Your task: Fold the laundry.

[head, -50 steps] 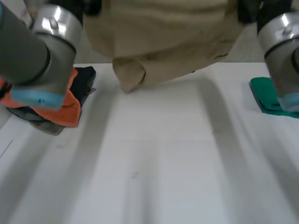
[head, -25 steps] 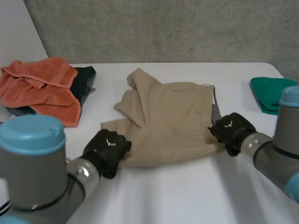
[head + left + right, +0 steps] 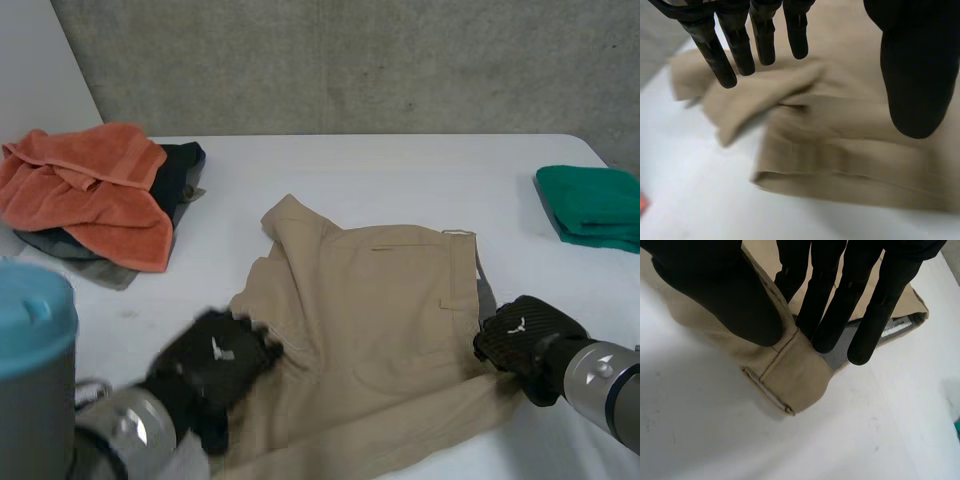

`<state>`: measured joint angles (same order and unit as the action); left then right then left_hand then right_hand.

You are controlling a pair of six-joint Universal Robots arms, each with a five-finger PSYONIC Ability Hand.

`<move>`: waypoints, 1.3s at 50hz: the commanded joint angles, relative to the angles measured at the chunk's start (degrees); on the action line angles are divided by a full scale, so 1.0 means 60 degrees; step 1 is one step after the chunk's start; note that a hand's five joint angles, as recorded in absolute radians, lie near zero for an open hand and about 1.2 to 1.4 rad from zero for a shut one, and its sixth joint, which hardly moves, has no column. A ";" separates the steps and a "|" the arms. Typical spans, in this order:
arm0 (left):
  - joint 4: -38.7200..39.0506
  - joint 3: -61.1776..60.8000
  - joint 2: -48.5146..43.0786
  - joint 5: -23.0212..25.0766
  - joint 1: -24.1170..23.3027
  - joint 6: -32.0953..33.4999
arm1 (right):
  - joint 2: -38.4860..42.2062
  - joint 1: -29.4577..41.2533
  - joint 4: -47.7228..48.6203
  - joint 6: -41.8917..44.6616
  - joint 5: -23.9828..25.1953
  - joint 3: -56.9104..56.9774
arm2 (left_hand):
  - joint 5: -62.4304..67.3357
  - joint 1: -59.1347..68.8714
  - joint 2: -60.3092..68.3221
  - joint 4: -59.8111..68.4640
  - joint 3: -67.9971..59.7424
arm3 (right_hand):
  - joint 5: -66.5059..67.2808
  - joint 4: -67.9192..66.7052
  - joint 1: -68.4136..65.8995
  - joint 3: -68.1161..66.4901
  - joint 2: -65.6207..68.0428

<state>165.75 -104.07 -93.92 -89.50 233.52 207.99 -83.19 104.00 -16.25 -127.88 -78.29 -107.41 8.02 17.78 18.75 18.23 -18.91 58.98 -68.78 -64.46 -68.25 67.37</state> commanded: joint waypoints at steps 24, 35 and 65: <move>0.2755 0.3810 -0.5894 0.4033 0.2990 -0.0226 | 0.0623 0.0040 0.1155 -0.0499 -0.0004 -0.0249 | 0.3267 0.3308 0.3146 0.3232 -0.3120 | 0.1837 -0.1870 -0.2589 -0.1959 0.2105; 0.3048 0.4002 -0.5734 0.1957 0.2565 -0.0256 | 0.0653 -0.0004 0.1316 -0.0499 -0.0019 -0.0249 | 1.0329 1.0370 1.0208 1.0294 -1.0182 | 0.1837 -0.1870 -0.2589 -0.1959 0.2105; 0.2623 0.2551 -0.4005 -0.2691 0.0733 0.0711 | 0.0784 0.0377 0.1594 -0.1231 -0.0048 -0.0190 | -0.0581 -0.0540 -0.0702 -0.0616 0.0729 | 0.1837 -0.1870 -0.2589 -0.1959 0.2105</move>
<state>180.52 -90.58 -117.52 -103.32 239.02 211.55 -78.61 106.21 -6.70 -135.12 -78.62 -108.50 53.33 62.80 64.71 64.67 -64.54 58.98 -68.79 -64.76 -68.25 67.37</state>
